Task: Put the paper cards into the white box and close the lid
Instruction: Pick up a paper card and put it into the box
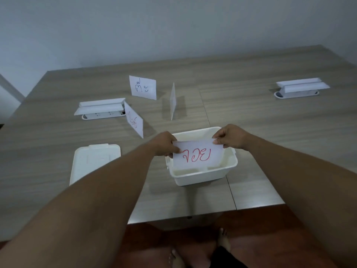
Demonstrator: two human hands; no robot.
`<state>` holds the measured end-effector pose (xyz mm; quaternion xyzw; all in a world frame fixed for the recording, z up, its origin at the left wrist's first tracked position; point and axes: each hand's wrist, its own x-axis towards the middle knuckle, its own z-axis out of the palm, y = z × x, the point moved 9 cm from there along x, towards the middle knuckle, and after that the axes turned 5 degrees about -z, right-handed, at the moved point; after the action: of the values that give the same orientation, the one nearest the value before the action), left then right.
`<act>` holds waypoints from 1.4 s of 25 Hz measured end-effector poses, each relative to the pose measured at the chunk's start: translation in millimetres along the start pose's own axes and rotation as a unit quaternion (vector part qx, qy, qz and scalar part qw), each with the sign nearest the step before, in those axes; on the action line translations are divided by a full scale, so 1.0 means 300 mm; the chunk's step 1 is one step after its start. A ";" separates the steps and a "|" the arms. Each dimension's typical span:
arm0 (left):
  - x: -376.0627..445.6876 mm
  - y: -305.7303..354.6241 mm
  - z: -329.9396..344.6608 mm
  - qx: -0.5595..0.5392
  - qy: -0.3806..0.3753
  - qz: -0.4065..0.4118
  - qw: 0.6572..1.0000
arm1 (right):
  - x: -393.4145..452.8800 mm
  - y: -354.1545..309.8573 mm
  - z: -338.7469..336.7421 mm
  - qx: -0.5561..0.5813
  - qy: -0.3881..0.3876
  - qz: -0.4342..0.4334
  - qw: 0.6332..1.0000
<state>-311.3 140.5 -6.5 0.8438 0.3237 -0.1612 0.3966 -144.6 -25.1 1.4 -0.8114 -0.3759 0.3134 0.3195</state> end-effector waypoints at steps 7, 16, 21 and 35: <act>0.040 0.002 0.187 0.278 -0.020 0.042 0.959 | -0.047 0.089 0.143 -0.175 -0.056 0.012 0.983; 0.089 -0.031 0.254 0.359 -0.072 0.034 0.930 | -0.034 0.139 0.193 -0.225 -0.114 0.019 0.968; 0.101 -0.028 0.247 0.353 -0.102 0.013 0.930 | -0.014 0.145 0.208 -0.225 -0.190 0.045 0.954; 0.058 -0.263 0.061 -0.098 0.182 -0.208 0.956 | 0.126 0.264 -0.013 -0.054 -0.037 0.191 0.979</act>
<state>-351.9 171.2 -71.7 0.7296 0.5732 -0.0508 0.3696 -89.5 -36.2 -66.1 -0.8721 -0.2423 0.3777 0.1950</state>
